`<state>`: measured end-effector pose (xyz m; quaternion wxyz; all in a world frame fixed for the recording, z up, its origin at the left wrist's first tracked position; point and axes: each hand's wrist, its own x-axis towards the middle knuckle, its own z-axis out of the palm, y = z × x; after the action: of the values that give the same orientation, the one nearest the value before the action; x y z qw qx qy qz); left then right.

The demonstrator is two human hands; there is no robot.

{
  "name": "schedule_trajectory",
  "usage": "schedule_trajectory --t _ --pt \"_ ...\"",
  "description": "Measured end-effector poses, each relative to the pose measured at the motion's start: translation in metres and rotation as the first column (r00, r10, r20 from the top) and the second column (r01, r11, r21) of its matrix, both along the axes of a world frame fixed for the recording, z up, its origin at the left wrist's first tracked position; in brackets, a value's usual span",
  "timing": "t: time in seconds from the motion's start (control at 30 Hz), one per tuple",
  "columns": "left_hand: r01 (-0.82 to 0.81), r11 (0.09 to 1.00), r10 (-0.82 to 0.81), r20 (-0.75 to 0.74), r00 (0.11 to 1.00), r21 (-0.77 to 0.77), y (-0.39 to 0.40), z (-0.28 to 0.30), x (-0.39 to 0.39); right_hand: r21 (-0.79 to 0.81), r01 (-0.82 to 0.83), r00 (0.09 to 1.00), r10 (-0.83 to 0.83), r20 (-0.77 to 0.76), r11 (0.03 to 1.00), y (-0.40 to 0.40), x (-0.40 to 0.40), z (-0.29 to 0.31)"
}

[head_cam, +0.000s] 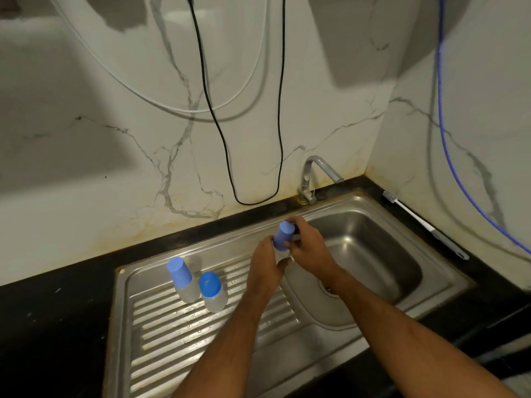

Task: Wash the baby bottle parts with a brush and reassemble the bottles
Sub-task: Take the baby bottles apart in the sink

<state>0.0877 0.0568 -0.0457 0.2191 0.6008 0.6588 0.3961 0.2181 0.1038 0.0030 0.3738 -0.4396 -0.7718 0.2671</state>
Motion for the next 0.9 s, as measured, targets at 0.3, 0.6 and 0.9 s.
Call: schedule_trajectory --t 0.3,0.6,0.9 --pt "-0.059 0.988 0.057 0.018 0.998 0.144 0.040 -0.038 0.027 -0.018 0.015 0.997 -0.014 0.076 1.000 0.043 0.023 -0.018" --pt "-0.137 0.989 0.137 0.013 0.991 0.054 0.088 -0.067 0.075 -0.078 -0.050 0.911 0.078 0.405 0.996 0.117 0.055 -0.043" --pt "0.020 0.989 -0.039 -0.135 0.990 -0.144 0.126 -0.092 0.104 0.019 -0.517 0.764 0.452 0.461 0.856 0.180 0.128 -0.073"
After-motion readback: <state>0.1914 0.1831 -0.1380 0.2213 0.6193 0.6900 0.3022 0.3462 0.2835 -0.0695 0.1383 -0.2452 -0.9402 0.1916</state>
